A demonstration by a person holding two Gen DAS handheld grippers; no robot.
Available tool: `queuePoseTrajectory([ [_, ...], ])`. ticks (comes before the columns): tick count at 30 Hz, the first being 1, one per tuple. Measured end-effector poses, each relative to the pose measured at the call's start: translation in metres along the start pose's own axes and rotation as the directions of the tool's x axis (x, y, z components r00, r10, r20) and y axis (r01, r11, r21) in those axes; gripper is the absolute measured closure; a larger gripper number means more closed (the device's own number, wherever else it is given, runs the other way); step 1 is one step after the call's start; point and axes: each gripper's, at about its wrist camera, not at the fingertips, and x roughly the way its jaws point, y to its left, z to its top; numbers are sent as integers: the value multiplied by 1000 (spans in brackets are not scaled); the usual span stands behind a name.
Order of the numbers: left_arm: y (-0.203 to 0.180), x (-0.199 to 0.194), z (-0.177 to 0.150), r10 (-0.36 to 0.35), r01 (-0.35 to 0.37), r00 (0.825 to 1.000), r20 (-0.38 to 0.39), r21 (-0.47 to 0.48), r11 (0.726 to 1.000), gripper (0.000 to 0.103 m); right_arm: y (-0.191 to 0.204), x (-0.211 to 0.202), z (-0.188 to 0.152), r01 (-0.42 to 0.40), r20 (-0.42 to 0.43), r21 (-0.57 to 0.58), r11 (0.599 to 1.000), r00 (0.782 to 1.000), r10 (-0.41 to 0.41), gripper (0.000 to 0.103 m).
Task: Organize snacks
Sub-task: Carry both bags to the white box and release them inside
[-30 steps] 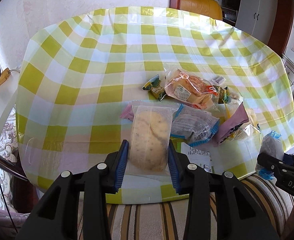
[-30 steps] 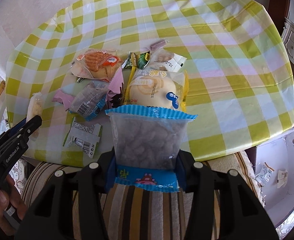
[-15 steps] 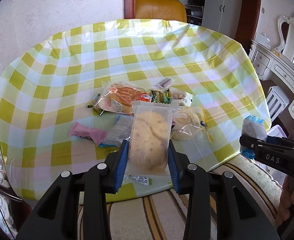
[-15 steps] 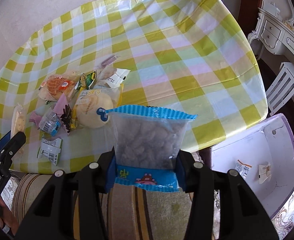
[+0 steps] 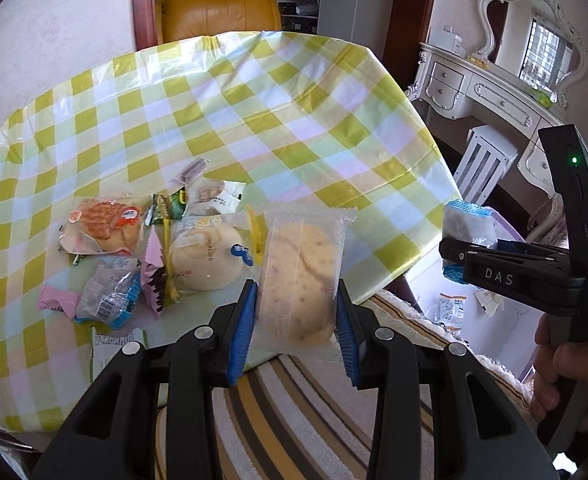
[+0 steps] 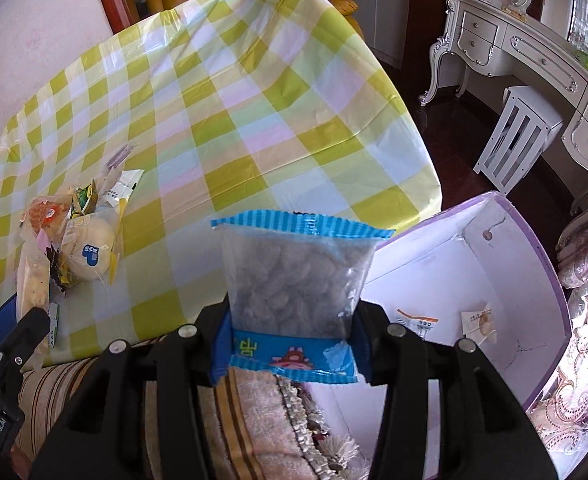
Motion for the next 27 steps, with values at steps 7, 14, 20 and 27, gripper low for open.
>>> queuePoseTrajectory([
  [7, -48, 29, 14, -114, 118, 992, -62, 70, 991, 66, -52, 7, -3, 51, 2, 62, 997, 999, -51, 55],
  [14, -95, 71, 19, -262, 285, 946, -190, 105, 953, 66, -94, 31, -11, 112, -36, 95, 989, 993, -109, 55],
  [20, -137, 109, 22, -251, 317, 917, -310, 181, 931, 66, -120, 50, -21, 157, -73, 111, 981, 986, -149, 55],
  [27, -177, 148, 19, -189, 314, 892, -410, 261, 913, 66, -133, 77, -29, 190, -127, 107, 976, 976, -176, 54],
])
